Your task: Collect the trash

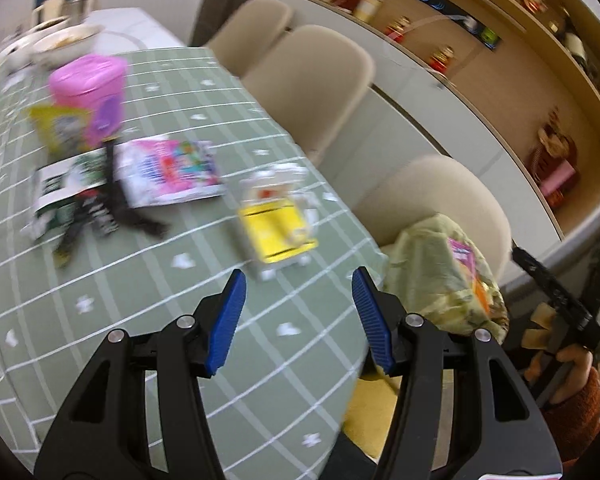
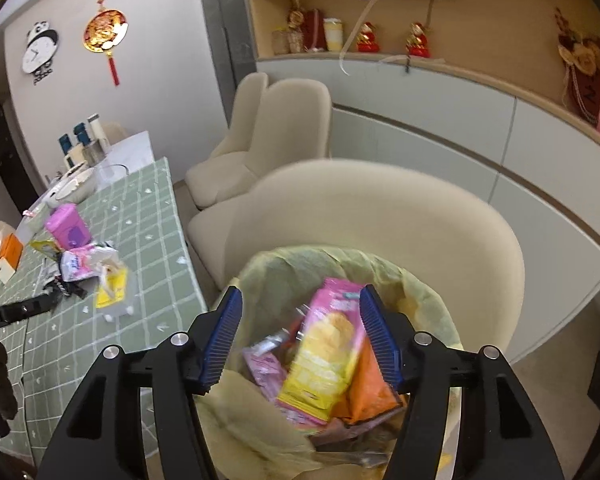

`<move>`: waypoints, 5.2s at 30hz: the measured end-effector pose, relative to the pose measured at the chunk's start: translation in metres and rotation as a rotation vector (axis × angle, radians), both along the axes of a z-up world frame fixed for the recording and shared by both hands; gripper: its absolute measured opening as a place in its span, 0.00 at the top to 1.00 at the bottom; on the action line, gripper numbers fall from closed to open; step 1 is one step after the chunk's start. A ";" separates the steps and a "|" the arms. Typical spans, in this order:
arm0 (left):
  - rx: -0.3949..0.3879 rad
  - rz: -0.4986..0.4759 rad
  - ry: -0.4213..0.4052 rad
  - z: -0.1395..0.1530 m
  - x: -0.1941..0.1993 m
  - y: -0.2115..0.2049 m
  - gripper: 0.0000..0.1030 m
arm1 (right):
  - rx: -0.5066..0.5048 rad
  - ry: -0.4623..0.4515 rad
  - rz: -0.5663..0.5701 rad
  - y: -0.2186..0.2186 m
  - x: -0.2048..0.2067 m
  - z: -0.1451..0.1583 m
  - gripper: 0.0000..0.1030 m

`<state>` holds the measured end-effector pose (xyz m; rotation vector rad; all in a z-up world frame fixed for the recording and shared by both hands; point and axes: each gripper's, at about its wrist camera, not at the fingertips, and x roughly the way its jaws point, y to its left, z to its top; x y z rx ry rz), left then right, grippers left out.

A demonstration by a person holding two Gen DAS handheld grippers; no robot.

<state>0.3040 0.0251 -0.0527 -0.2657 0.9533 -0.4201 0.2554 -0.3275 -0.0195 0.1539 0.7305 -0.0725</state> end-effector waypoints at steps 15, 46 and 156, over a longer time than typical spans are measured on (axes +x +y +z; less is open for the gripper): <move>0.028 0.299 -0.036 -0.009 -0.002 0.136 0.49 | 0.041 -0.066 0.252 0.101 0.042 0.024 0.36; 0.070 0.265 0.017 -0.038 0.066 0.103 0.87 | 0.015 0.086 0.529 0.147 0.096 -0.011 0.35; 0.206 0.091 -0.059 -0.003 -0.049 0.074 0.87 | 0.040 -0.041 0.395 0.194 0.020 0.006 0.82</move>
